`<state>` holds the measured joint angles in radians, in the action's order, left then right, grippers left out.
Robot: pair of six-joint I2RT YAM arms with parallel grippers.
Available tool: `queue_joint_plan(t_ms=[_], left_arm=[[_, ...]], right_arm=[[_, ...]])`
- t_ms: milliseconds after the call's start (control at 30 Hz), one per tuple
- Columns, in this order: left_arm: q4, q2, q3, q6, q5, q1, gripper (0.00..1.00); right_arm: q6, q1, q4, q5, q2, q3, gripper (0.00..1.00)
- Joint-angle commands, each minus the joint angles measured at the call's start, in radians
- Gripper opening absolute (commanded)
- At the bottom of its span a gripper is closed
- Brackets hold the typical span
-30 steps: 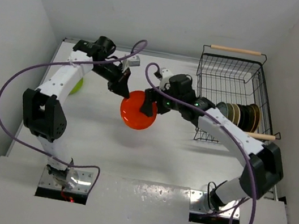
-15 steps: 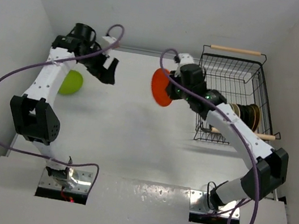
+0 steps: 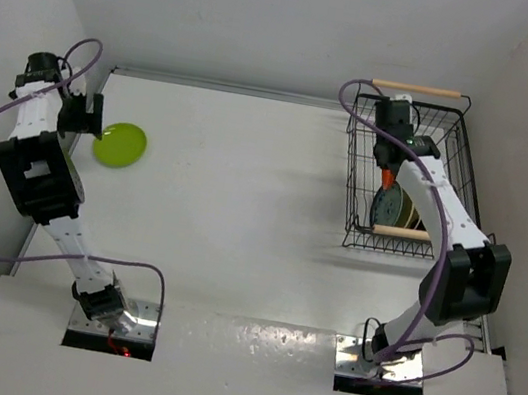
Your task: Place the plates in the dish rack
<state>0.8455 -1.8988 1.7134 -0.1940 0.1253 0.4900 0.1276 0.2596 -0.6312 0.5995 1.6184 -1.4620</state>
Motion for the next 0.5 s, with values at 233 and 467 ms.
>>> queue_joint_plan(t_ms=[233,467], left_arm=[[-0.078,-0.175,0.035,-0.025,-0.062,0.088,1.00],[-0.097,-0.238,0.026,-0.025,-0.052,0.088,0.99]], right_arm=[[0.058,-0.025,-0.024,-0.024,0.077,0.155,0.00],[0.144,-0.025,-0.025,-0.095,0.109,0.215,0.00]])
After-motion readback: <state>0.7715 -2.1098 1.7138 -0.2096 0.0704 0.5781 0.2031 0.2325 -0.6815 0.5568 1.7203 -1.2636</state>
